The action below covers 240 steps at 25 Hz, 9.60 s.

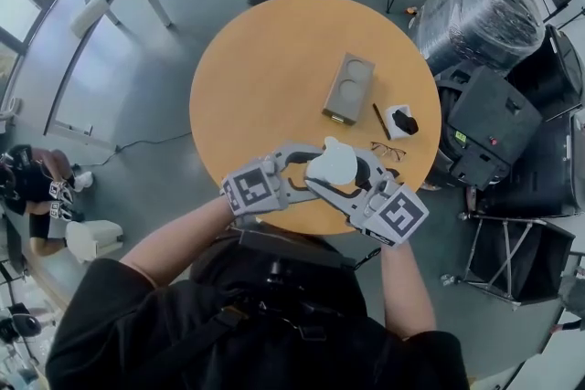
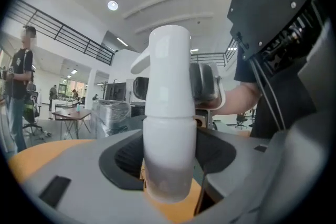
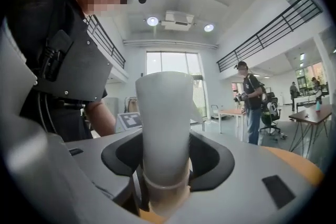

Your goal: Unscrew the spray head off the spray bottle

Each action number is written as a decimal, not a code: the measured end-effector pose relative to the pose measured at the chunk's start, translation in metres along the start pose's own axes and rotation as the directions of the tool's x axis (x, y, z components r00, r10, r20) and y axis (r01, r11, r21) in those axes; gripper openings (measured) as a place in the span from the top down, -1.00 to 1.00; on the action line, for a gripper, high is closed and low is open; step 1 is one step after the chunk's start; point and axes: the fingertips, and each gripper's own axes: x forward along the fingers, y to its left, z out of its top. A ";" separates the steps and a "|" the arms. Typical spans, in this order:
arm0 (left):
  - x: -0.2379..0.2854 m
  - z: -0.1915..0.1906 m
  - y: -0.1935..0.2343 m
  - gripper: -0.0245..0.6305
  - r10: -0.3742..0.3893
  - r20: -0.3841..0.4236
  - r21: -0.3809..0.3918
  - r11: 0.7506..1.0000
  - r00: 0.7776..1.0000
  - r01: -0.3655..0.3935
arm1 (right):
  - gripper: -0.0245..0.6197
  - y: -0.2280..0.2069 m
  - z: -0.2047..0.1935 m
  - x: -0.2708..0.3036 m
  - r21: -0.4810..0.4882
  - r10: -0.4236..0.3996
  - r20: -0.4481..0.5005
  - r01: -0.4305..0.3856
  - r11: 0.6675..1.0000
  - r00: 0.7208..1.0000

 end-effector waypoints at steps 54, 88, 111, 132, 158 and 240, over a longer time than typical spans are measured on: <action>0.000 -0.062 0.009 -0.02 0.033 -0.047 0.063 0.998 0.998 -0.030 | 0.11 -0.005 0.060 -0.052 -0.019 0.144 0.019 -0.143 0.989 0.989; 0.031 -0.193 0.110 -0.02 0.206 0.039 0.047 0.977 0.978 -0.208 | 0.11 -0.162 -0.267 -0.022 0.336 -0.180 -0.289 0.275 0.901 0.940; 0.093 -0.395 0.167 -0.02 0.255 -0.050 -0.063 0.964 0.966 -0.258 | 0.11 -0.207 -0.528 -0.016 0.237 -0.195 -0.677 0.462 0.855 0.710; 0.092 -0.427 0.164 -0.06 0.297 -0.132 -0.053 0.950 0.946 -0.306 | 0.10 -0.213 -0.557 -0.009 0.001 -0.281 -0.786 0.455 0.891 0.551; 0.030 -0.332 0.149 -0.07 0.343 -0.166 -0.068 0.931 0.924 -0.358 | 0.06 -0.169 -0.433 -0.018 0.029 -0.261 -0.739 0.416 0.909 0.622; -0.064 0.011 0.004 0.88 0.229 0.044 -0.093 0.970 0.973 -0.224 | 0.92 0.000 -0.050 -0.022 0.095 -0.231 0.039 0.226 0.969 0.972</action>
